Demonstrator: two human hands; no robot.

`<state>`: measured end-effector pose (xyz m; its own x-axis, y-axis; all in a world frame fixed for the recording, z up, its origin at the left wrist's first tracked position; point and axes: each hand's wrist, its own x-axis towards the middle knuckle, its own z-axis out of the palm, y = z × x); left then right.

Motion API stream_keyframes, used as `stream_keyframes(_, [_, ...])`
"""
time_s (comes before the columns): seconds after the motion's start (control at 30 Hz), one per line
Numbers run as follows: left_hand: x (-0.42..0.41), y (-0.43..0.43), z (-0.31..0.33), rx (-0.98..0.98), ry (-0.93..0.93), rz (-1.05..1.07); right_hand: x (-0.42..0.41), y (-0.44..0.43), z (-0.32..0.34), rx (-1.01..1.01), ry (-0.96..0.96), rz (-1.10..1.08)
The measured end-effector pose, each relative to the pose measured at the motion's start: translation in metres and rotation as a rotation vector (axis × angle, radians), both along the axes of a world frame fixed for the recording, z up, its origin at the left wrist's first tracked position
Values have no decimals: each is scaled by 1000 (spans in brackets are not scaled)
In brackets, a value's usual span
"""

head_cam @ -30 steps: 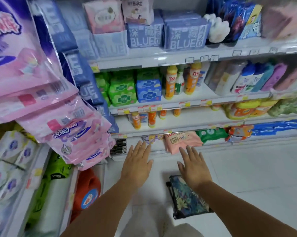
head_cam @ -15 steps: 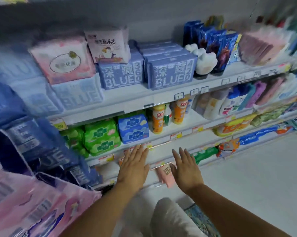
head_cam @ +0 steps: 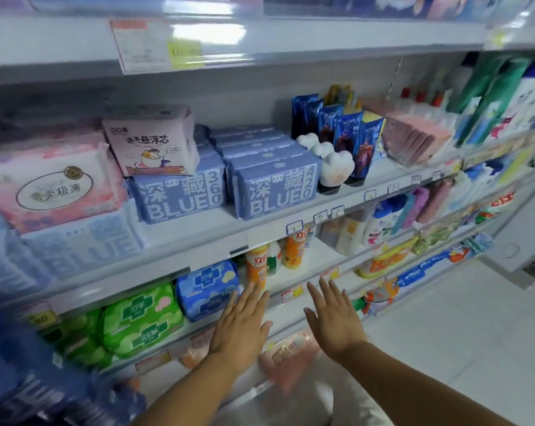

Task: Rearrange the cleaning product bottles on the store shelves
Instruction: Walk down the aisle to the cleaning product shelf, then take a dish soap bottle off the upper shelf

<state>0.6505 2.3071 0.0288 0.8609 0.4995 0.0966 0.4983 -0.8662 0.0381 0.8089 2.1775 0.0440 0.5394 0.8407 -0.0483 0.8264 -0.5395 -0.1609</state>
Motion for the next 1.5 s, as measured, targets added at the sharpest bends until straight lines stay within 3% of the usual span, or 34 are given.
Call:
stream_keyframes(0.07, [17,0,-6,26,-12,5,17,4,0,-7,-22,10])
stream_keyframes(0.3, [91,-2,-38,-153,7,141,109,17,-21,-63,-52,187])
stream_keyframes(0.53, [162,-19,-78,-105,-12,356,216,29,-73,-196,-121,405])
stream_keyframes(0.73, [172,-31,-110,-118,-35,471,237,34,-104,-192,-158,504])
stream_keyframes(1.07, [187,9,-175,140,-270,344,219,76,-195,348,-271,491])
stream_keyframes(1.3, [190,29,-205,431,-419,259,226,99,-237,740,-380,477])
stream_keyframes(1.5, [186,31,-217,549,-458,293,228,102,-246,860,-380,451])
